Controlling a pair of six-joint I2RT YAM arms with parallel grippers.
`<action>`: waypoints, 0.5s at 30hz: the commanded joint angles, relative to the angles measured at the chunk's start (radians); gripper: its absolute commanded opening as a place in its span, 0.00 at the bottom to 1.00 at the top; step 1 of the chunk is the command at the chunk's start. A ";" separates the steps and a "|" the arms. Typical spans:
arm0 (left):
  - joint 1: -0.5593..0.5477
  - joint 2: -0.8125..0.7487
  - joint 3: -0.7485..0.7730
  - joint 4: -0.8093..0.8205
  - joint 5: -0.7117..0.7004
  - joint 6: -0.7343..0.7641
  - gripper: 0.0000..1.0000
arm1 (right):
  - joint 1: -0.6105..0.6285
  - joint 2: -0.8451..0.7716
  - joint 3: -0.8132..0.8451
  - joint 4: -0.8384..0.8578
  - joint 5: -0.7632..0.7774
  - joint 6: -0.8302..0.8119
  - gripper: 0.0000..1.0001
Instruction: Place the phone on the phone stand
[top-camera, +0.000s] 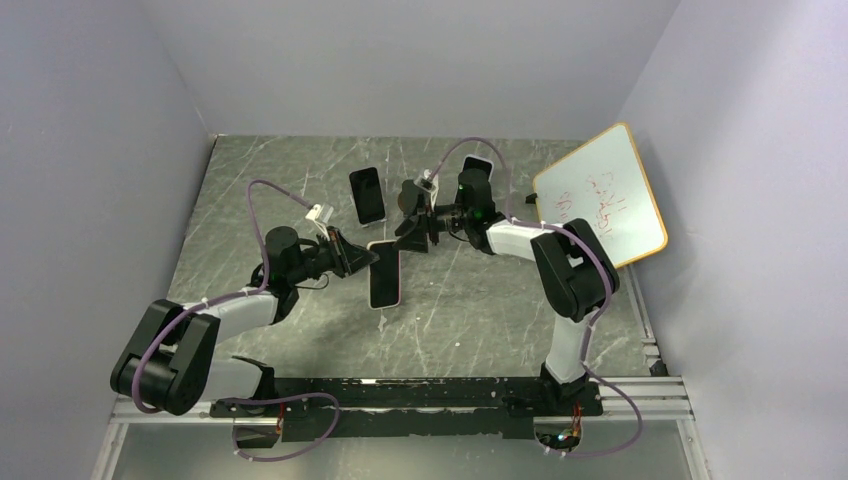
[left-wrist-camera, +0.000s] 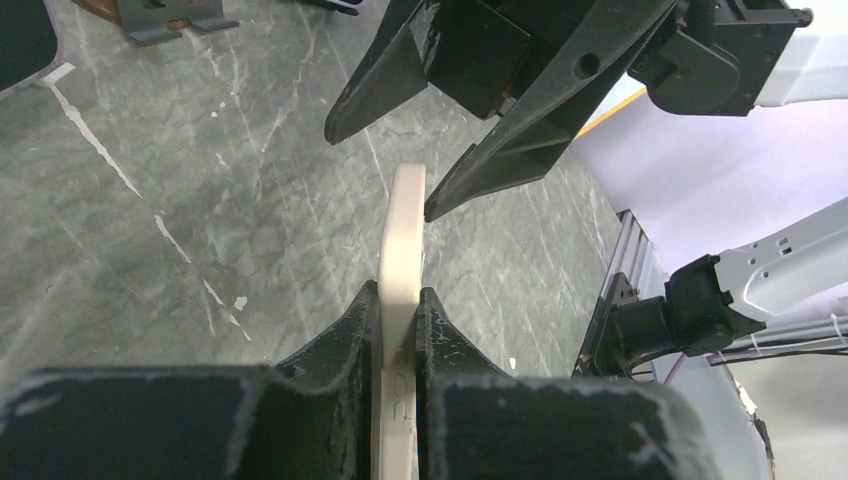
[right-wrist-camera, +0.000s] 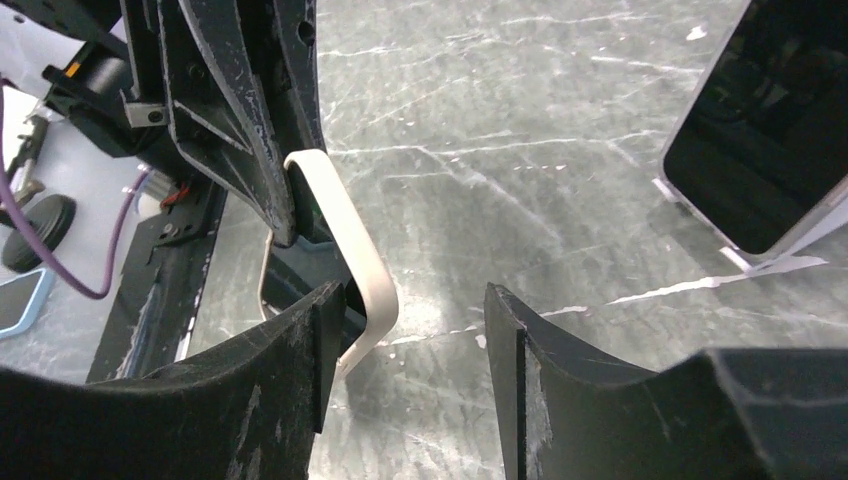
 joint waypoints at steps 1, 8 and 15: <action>-0.011 -0.021 0.022 0.122 0.043 -0.007 0.05 | -0.008 0.029 0.038 -0.030 -0.087 -0.011 0.56; -0.011 -0.028 0.004 0.153 0.028 -0.008 0.05 | -0.008 0.046 0.031 0.074 -0.144 0.075 0.49; -0.012 -0.016 -0.008 0.181 0.022 -0.014 0.05 | -0.008 0.071 0.018 0.262 -0.197 0.241 0.45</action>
